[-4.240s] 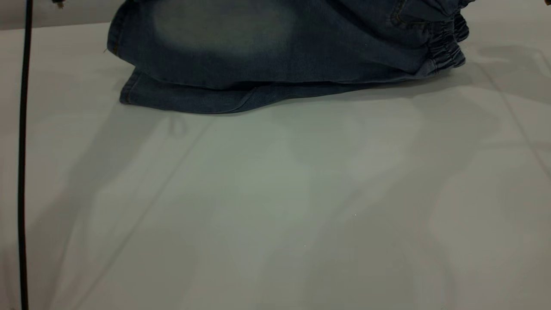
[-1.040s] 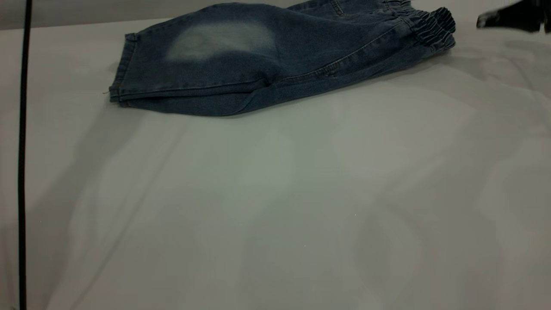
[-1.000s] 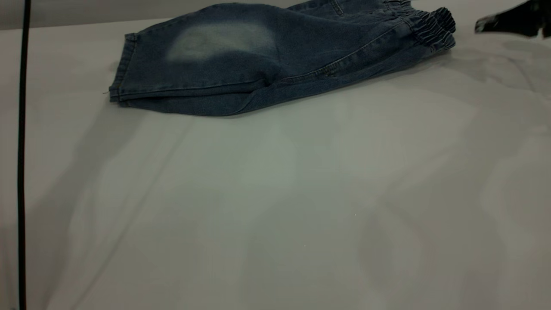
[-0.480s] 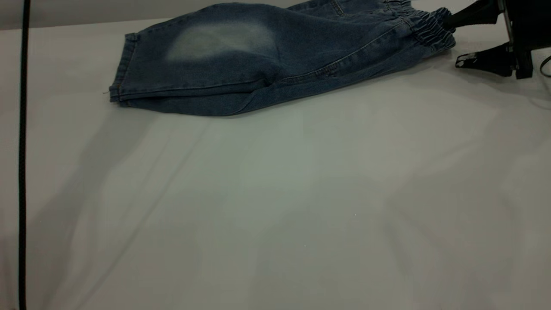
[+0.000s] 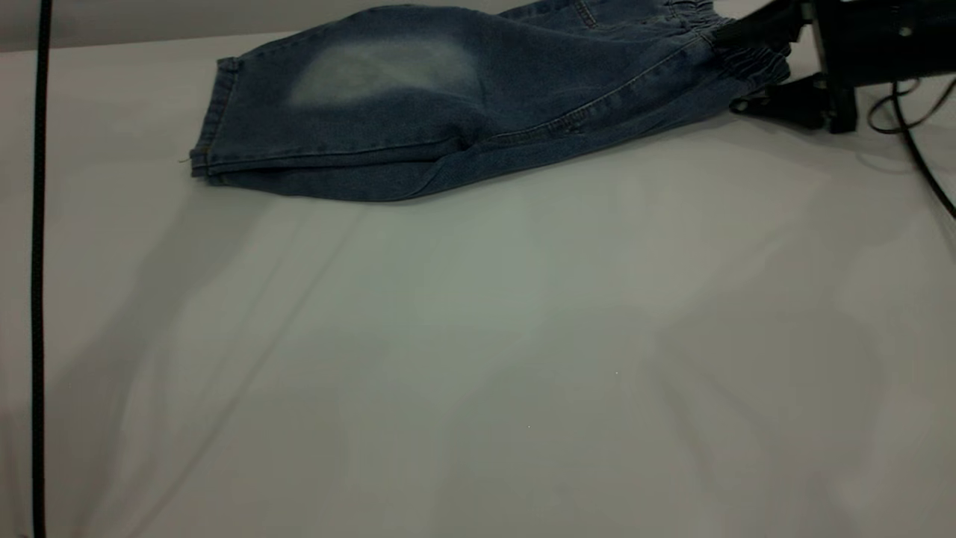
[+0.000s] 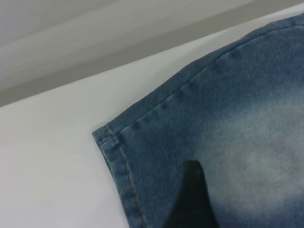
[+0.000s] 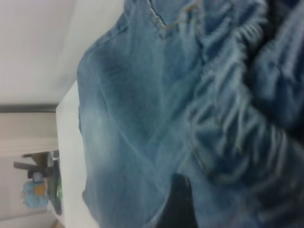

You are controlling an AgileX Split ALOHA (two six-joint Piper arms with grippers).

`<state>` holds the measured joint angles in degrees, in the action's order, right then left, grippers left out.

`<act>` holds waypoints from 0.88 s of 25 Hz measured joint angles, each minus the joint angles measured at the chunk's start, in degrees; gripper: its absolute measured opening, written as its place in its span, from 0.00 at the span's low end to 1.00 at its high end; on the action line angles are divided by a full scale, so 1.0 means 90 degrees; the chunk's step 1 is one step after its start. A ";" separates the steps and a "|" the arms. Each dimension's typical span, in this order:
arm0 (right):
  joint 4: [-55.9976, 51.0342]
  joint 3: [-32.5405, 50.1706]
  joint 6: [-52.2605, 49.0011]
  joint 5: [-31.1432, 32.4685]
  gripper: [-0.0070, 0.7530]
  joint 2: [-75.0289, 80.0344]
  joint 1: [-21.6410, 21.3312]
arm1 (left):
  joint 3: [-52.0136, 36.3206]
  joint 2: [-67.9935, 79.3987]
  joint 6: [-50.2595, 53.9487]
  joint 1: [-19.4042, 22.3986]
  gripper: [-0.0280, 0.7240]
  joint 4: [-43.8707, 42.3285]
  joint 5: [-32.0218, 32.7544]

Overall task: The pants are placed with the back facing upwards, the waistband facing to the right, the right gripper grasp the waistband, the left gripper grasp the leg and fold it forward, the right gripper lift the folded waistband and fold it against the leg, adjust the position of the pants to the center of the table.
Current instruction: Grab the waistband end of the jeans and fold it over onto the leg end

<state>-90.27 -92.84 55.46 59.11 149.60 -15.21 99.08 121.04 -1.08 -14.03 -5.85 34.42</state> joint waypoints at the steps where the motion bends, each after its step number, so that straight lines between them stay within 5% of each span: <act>1: -0.0002 -0.0108 -0.0055 -0.0102 0.71 0.0029 0.0028 | 0.0000 0.0000 0.0000 0.0000 0.74 0.0000 0.0007; 12: -0.0008 -0.0467 -0.0149 -0.0484 0.62 0.0150 0.0107 | 0.0000 0.0000 0.0000 -0.0054 0.74 0.0054 0.0640; 22: 0.0091 -0.0467 0.0323 -0.0455 0.10 0.0145 0.0409 | 0.0000 0.0006 -0.0007 -0.0360 0.74 0.0032 0.0614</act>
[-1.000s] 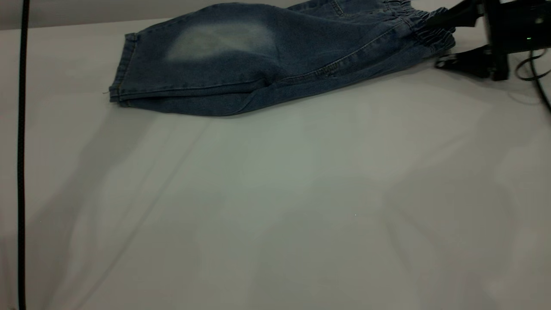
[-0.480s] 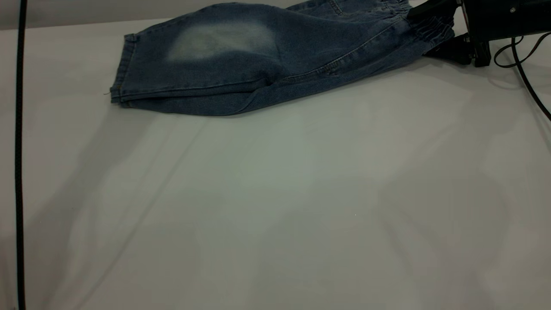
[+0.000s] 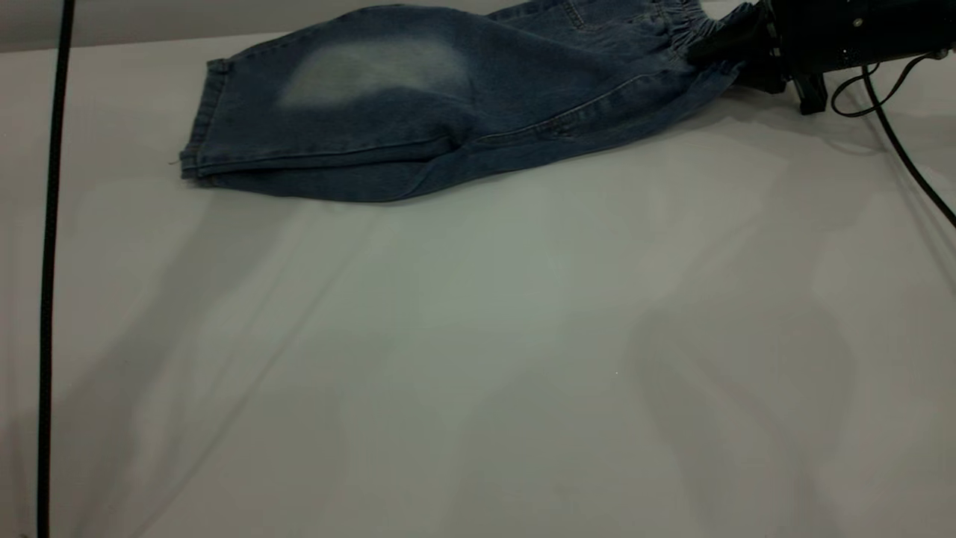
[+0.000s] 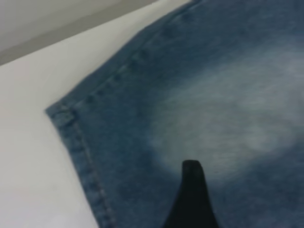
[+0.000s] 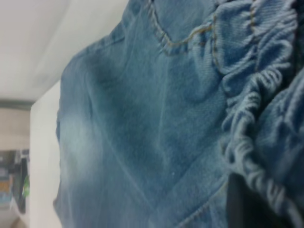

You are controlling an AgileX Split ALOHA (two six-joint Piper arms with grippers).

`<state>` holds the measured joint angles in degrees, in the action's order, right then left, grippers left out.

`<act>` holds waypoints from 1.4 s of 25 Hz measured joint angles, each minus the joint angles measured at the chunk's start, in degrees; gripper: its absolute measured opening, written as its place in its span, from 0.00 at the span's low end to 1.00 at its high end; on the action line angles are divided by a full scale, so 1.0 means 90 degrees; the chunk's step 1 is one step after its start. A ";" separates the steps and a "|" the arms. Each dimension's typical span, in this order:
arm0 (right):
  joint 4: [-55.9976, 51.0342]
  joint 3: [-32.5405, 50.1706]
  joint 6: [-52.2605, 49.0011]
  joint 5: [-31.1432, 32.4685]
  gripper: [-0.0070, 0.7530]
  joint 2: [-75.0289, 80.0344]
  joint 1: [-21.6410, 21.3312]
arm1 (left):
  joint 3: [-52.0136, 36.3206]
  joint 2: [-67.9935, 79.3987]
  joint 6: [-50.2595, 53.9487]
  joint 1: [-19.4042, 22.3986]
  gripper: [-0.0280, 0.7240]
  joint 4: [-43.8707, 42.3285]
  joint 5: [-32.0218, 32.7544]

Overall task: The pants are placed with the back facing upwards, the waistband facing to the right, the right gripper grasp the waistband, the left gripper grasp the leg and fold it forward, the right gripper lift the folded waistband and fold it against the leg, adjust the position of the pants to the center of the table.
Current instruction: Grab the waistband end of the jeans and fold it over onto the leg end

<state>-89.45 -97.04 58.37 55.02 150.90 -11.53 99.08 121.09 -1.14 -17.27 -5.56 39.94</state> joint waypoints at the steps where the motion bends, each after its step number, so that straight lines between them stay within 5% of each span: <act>1: 0.0014 0.0000 0.0023 -0.0008 0.09 -0.0013 0.0015 | 0.0000 0.0000 0.0000 -0.0010 0.74 -0.0013 -0.0008; 11: 0.0878 0.0006 -0.0198 -0.0124 0.09 -0.0725 0.0022 | 0.0507 0.0502 -0.0179 -0.0502 0.74 0.0013 0.0088; 26: 0.1351 0.0006 -0.0448 -0.0170 0.09 -0.1262 0.0596 | 0.4265 0.3376 -0.0168 -0.1033 0.74 0.0358 0.1250; 35: 0.1346 0.0006 -0.0597 0.0004 0.09 -0.1286 0.0665 | 0.4520 0.4081 -0.0166 -0.1033 0.74 0.0469 0.1128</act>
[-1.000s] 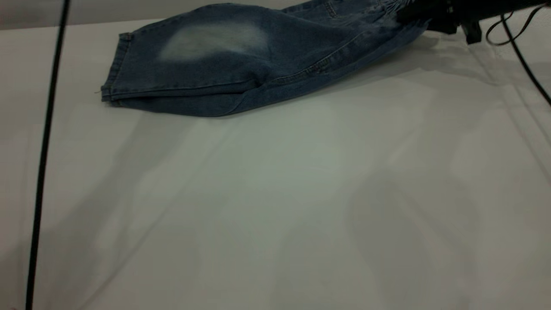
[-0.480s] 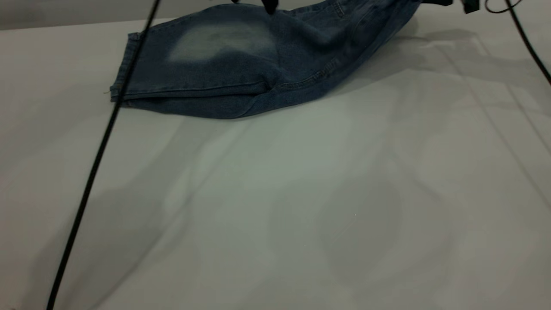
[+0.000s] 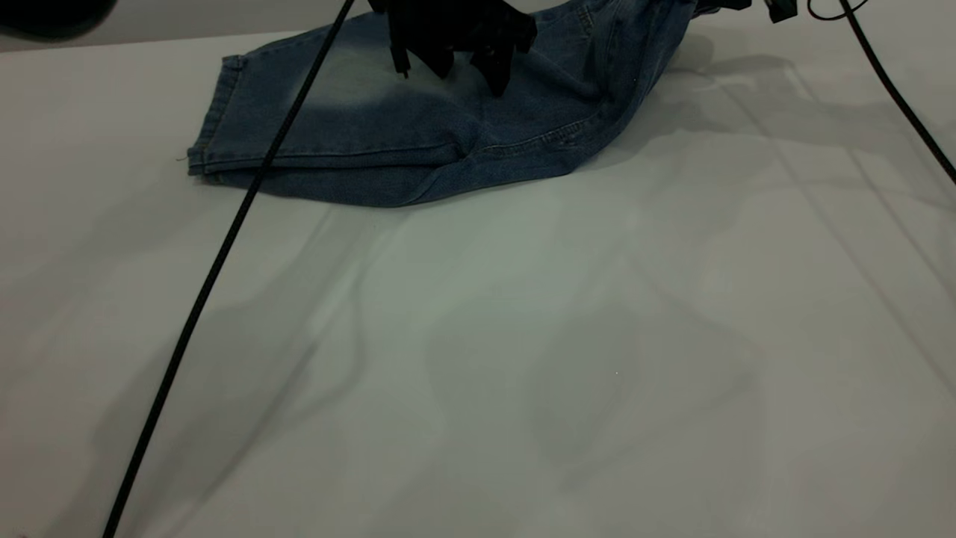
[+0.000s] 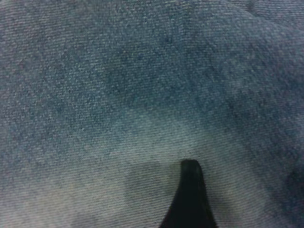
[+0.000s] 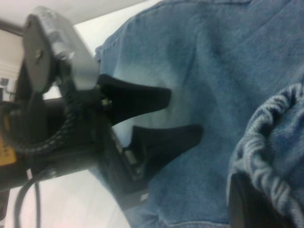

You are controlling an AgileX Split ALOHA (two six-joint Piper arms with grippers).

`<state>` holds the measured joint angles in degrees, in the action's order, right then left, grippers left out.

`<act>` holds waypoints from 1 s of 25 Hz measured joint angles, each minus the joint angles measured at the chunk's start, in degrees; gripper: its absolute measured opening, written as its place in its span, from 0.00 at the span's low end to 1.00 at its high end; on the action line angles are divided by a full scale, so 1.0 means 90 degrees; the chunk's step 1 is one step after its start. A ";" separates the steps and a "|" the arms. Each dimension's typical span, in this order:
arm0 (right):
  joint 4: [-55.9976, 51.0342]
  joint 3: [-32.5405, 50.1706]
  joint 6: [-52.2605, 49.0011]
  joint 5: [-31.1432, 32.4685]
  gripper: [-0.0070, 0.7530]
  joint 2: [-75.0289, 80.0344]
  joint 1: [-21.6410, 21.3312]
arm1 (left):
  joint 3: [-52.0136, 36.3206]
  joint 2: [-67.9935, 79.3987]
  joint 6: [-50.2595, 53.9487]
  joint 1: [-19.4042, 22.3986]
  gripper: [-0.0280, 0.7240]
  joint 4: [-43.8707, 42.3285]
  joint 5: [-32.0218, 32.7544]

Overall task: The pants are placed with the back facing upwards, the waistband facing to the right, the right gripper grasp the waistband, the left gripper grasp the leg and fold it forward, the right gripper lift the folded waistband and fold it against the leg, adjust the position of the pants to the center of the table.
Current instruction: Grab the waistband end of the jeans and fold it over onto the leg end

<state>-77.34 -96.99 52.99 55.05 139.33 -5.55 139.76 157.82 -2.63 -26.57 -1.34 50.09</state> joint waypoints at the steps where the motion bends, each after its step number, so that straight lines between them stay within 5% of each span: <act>1: 0.0000 0.0000 0.0000 0.0022 0.09 0.0000 0.0000 | 0.0000 0.0038 -0.0009 0.0000 0.74 0.0000 -0.0021; 25: -0.0236 0.0000 0.0024 0.0672 0.09 -0.0758 0.0560 | 0.0000 0.0179 -0.0022 0.0000 0.74 -0.0024 0.0004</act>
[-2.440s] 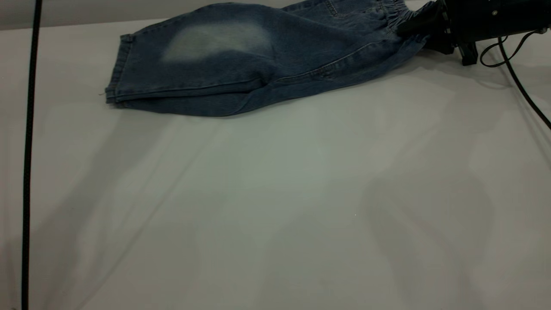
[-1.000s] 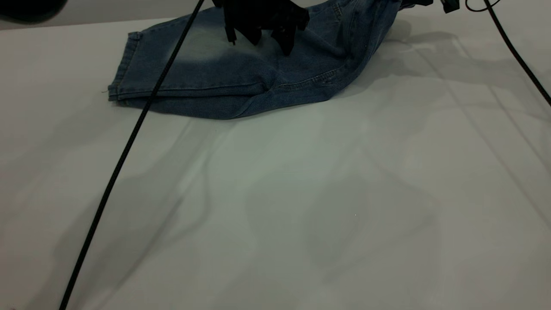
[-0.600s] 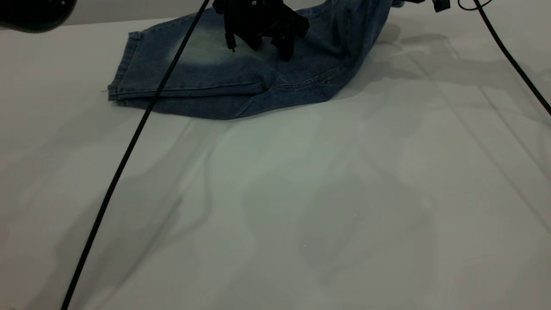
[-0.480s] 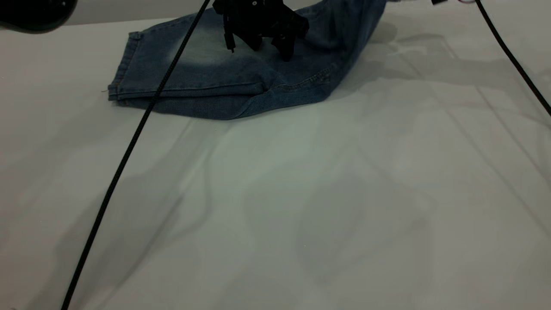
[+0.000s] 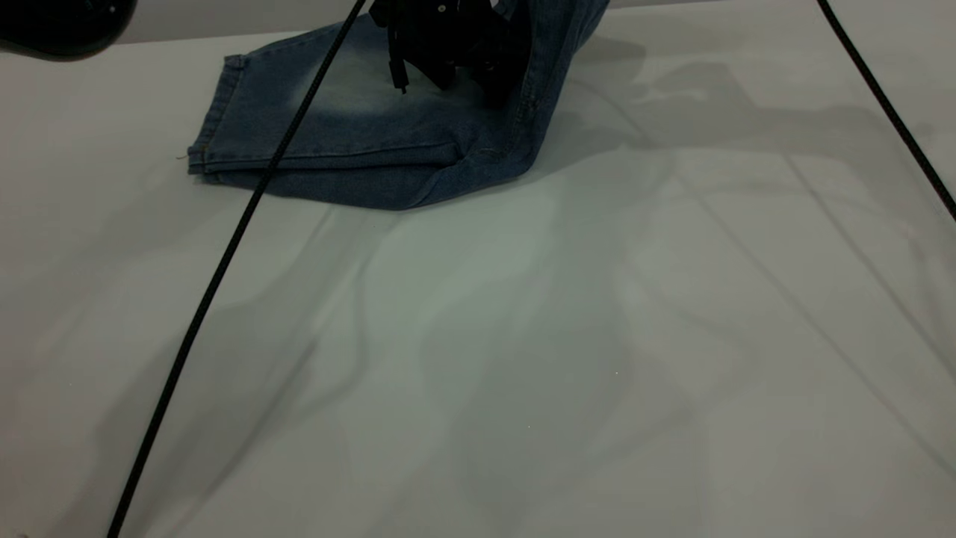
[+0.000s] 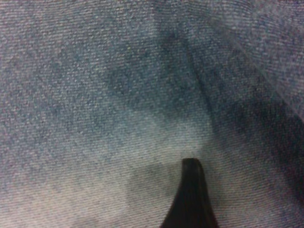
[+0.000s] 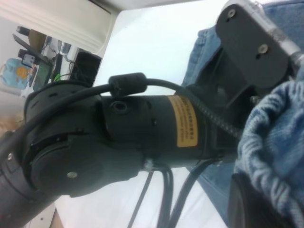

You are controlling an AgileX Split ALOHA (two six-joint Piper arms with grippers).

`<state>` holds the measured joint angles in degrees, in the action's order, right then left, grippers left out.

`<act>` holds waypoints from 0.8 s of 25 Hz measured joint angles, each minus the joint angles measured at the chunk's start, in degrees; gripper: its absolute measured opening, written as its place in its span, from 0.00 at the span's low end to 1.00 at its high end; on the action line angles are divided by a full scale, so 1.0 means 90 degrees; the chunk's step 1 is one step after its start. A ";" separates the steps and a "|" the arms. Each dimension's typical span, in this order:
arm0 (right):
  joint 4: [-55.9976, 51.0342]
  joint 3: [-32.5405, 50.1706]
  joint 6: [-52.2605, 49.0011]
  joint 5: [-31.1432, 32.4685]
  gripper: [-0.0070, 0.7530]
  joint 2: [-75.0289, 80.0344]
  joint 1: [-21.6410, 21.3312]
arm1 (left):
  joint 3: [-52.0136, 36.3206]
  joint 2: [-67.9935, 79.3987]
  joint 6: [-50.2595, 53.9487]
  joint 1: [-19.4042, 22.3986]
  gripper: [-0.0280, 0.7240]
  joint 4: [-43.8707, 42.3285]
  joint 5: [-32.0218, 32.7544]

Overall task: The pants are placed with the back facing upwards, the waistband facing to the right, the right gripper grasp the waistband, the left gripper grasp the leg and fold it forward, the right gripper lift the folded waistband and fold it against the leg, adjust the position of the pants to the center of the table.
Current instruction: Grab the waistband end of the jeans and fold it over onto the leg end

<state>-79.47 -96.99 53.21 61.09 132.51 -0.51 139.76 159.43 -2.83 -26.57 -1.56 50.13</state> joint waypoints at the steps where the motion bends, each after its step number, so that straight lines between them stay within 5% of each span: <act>1: 0.0000 0.0000 0.0000 0.0007 0.09 0.0000 0.0000 | 0.0000 -0.0007 0.0000 0.0000 0.74 -0.0006 0.0020; 14: -0.0001 0.0000 0.0000 0.0013 0.09 0.0007 0.0000 | 0.1299 -0.0231 0.0032 0.0027 0.74 -0.0865 0.2161; 20: 0.0000 0.0000 -0.0006 0.0031 0.09 0.0007 0.0000 | 0.1502 -0.0224 0.0006 0.0295 0.74 -0.0987 0.2216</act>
<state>-79.47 -96.99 53.15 61.37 132.57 -0.51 153.29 157.41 -2.77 -23.91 -10.44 70.07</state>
